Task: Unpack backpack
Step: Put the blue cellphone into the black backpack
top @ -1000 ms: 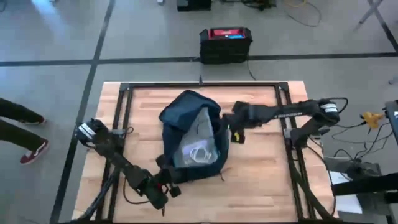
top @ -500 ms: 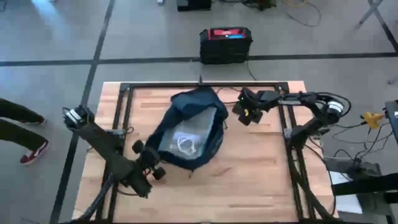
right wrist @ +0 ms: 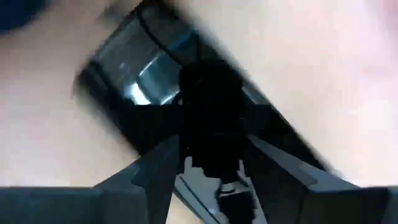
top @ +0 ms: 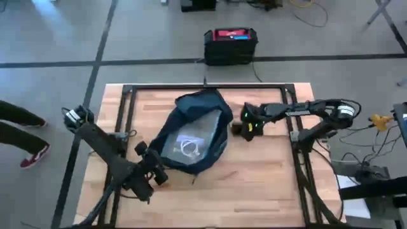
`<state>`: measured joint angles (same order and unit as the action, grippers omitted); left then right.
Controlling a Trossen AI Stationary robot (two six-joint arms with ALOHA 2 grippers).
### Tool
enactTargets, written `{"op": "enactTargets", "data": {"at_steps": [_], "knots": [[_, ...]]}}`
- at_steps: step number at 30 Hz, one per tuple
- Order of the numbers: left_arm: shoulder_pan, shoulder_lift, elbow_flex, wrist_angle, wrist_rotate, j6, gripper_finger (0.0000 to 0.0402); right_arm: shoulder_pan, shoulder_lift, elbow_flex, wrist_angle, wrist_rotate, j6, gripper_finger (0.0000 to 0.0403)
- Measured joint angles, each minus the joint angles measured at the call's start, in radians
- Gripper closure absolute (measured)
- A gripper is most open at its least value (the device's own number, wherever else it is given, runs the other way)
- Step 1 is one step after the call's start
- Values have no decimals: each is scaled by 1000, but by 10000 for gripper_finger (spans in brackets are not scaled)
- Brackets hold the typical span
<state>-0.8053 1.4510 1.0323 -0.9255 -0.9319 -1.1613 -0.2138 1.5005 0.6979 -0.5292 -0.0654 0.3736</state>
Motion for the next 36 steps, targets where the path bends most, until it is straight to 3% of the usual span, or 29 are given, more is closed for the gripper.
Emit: {"op": "enactTargets", "data": {"at_steps": [3, 7, 10, 13, 20, 25, 32, 36], "knots": [[-1, -1, 9, 363, -30, 337, 169, 193, 3, -2, 72, -7, 123, 237], [9, 53, -20, 899, 17, 750, 159, 434, 7, -5, 249, 26, 285, 245], [32, 137, -27, 1148, 60, 918, 160, 583, 12, -10, 382, 48, 386, 253], [71, 245, -8, 1291, 119, 999, 168, 704, 3, 23, 422, 73, 454, 265], [170, 491, 163, 1284, 349, 1033, 195, 957, -3, 77, 372, 293, 534, 306], [195, 637, 319, 1095, 375, 1038, 212, 1086, 29, 77, 343, 336, 567, 318], [200, 821, 478, 1027, 413, 1036, 233, 1122, 169, 103, 413, 381, 601, 322], [215, 852, 501, 1004, 423, 1034, 243, 1113, 257, 142, 413, 390, 595, 327]]}}
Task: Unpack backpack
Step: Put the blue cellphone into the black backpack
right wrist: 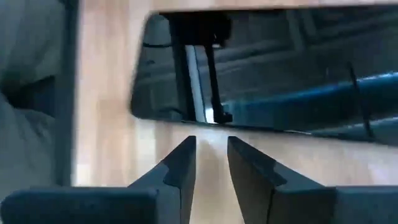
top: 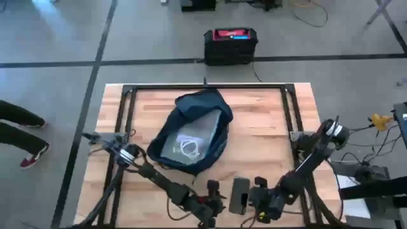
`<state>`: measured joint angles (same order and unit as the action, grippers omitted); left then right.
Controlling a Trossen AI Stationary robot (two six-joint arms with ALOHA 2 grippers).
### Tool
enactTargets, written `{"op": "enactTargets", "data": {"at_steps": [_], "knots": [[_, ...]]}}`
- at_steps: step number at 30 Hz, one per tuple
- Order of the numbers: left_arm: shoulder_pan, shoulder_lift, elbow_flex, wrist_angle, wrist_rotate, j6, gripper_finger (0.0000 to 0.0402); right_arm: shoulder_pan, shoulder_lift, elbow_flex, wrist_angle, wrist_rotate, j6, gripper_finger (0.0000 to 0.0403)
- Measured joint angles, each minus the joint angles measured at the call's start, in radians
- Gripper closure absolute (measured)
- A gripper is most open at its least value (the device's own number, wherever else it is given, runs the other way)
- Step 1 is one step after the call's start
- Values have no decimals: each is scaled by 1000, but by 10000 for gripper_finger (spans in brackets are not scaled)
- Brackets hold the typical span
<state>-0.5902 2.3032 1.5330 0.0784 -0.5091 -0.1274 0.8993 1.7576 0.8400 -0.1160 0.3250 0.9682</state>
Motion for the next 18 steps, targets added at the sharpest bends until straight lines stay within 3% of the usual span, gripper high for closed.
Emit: {"op": "enactTargets", "data": {"at_steps": [5, 8, 12, 18], "knots": [[53, -2, -12, -67, 6, -5, 251, -17, 61, 33, 11, 92, -40, 339], [90, -2, -18, -87, 81, -16, 255, -33, 69, 48, 2, 156, -87, 346], [125, -3, -41, -82, 197, -17, 258, -74, 65, 65, -27, 136, -173, 352], [135, -8, -65, -87, 182, 35, 256, -126, 64, 66, -33, 130, -277, 339]]}}
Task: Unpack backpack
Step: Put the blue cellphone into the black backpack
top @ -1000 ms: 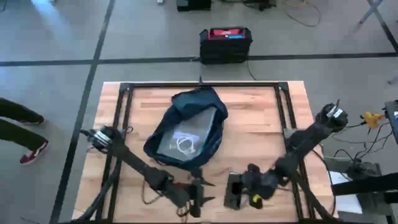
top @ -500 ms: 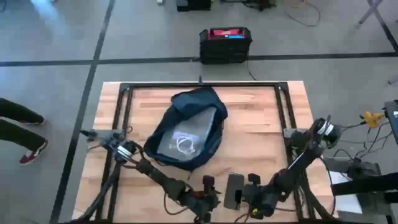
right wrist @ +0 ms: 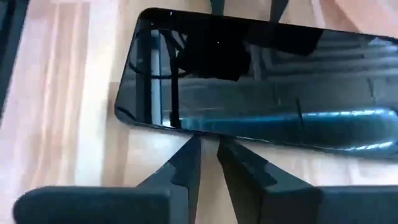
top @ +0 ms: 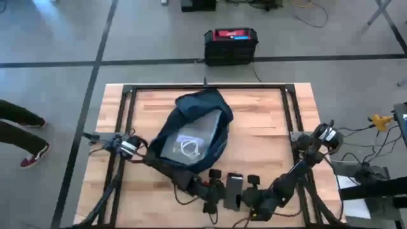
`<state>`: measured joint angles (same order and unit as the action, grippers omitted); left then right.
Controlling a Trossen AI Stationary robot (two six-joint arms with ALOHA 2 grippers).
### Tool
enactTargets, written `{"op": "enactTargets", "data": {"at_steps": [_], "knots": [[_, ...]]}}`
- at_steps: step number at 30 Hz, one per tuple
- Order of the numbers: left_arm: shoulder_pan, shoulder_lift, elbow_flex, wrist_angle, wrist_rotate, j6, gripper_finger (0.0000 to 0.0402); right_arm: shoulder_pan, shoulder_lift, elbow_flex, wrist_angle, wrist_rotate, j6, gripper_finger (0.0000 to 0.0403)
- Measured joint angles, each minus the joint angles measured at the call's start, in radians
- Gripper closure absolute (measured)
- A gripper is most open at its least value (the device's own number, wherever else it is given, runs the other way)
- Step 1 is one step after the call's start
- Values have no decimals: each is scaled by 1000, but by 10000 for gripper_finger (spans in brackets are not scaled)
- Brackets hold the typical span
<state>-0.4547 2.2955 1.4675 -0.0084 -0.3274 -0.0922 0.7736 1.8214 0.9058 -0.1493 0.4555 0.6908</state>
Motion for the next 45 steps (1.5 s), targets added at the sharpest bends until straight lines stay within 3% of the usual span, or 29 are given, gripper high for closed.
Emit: {"op": "enactTargets", "data": {"at_steps": [8, 21, 34, 45], "knots": [[-30, -11, -2, 3, -183, 292, 233, -29, -3, 1, -21, -44, 32, 313], [-32, -17, -2, -1, -199, 591, 219, -48, -9, 77, -120, -56, -26, 301], [-31, -23, -4, -28, -195, 582, 234, -50, -27, 168, -244, -45, -35, 299], [-31, -25, -4, -30, -194, 561, 231, -50, -26, 119, -215, -60, -17, 280]]}}
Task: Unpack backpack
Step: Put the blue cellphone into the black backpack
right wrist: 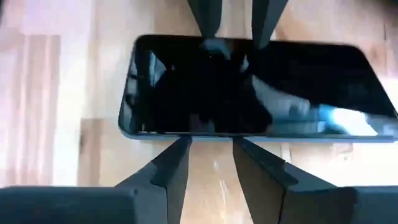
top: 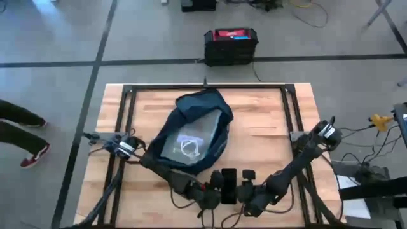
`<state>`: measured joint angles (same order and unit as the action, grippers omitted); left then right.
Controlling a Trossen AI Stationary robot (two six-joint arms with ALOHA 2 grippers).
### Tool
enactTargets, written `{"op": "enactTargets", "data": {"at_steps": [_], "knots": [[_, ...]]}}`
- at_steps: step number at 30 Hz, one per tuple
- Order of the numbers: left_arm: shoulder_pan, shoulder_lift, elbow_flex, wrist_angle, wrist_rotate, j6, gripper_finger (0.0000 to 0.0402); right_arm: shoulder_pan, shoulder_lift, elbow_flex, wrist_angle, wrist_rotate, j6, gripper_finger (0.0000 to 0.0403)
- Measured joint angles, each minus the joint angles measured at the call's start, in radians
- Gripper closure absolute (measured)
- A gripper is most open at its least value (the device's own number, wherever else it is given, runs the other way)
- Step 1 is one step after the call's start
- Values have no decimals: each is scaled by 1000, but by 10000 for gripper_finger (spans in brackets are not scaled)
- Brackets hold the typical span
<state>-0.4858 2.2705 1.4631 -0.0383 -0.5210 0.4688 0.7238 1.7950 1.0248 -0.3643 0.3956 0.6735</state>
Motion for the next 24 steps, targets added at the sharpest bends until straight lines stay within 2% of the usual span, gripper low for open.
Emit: {"op": "enactTargets", "data": {"at_steps": [15, 24], "knots": [[4, -64, -6, -42, -37, 10, 242, 5, 73, -18, 56, 130, 7, 232], [4, -77, -6, -53, -43, 1, 240, 6, 74, -18, 57, 149, 6, 224]]}}
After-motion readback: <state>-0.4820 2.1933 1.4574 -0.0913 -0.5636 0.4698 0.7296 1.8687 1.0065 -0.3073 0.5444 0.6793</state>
